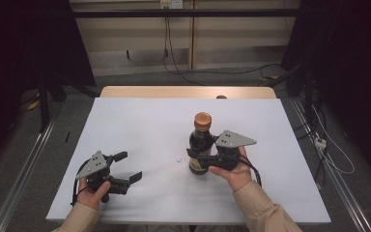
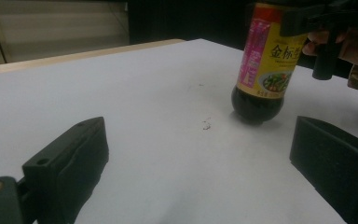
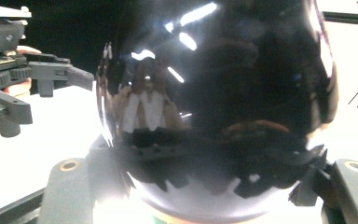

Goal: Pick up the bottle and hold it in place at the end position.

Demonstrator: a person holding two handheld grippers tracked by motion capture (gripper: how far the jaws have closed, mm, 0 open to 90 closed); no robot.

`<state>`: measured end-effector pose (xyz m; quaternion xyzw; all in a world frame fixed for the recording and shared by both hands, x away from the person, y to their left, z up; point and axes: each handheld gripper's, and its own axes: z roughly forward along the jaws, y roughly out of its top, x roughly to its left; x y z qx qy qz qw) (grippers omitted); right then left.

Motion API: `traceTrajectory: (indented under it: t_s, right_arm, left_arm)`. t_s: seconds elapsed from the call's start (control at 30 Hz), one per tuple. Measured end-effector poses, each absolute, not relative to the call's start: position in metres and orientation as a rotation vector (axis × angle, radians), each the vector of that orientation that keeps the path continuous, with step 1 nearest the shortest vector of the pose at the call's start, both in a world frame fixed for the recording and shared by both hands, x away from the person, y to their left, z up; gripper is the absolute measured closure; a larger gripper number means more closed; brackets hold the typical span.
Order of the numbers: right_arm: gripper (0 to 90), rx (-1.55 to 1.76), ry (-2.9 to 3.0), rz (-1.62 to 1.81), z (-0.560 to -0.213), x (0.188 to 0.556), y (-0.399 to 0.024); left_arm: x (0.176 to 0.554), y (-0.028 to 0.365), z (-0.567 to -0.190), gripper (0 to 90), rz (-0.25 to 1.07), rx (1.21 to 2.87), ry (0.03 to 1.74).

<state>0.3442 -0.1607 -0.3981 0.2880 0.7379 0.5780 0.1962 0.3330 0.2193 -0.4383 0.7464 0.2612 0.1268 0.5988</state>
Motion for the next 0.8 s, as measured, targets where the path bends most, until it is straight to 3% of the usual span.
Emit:
traceTrajectory:
  t_s: [0.8]
  right_arm:
    - [30.8, 0.839, 2.055, 1.609, -0.404, 0.375, -0.153]
  left_arm:
    - [0.333, 0.223, -0.438, 4.1, 0.297, 1.726, 0.608]
